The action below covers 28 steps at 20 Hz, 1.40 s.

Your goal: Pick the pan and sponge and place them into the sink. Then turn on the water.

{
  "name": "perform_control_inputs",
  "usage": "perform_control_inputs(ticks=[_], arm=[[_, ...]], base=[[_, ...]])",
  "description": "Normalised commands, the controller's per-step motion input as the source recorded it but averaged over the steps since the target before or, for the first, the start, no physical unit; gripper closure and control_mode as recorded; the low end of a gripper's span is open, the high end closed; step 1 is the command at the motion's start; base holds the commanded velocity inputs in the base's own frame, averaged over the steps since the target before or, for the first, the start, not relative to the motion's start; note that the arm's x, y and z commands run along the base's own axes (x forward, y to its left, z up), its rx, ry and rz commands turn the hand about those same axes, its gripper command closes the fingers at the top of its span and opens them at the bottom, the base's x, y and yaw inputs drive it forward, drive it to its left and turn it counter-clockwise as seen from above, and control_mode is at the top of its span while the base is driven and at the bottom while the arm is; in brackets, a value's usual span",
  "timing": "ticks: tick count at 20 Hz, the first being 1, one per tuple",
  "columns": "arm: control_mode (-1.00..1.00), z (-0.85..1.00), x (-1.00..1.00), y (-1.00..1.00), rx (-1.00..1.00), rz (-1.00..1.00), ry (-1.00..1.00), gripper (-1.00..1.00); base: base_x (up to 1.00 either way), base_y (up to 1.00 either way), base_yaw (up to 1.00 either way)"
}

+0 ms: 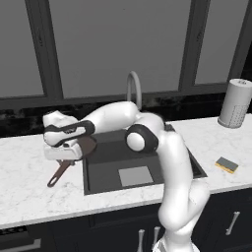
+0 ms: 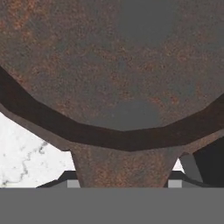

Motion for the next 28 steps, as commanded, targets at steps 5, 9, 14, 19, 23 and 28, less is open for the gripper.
perform_control_inputs(ticks=[5, 9, 14, 19, 23, 28], arm=[[-1.00, 0.02, 0.00, -1.00, 0.00, -0.28, 0.01, 1.00], [-1.00, 0.00, 0.00, -1.00, 0.00, -0.28, 0.00, 1.00], [-1.00, -0.02, 0.00, -1.00, 0.00, -0.29, 0.00, 1.00], [-1.00, -0.18, 0.06, -0.85, -0.04, -0.22, 0.00, 1.00], [-1.00, -0.05, 0.03, -0.27, -0.08, -0.08, 0.00, 1.00], [-1.00, -0.18, 0.00, 0.00, 0.00, 0.00, -0.02, 1.00]], base=[[0.00, 0.00, 0.00], [0.00, 0.00, 0.00], [0.00, 0.00, 0.00], [0.00, 0.00, 0.00], [0.00, 0.00, 0.00], [0.00, 0.00, 0.00]])
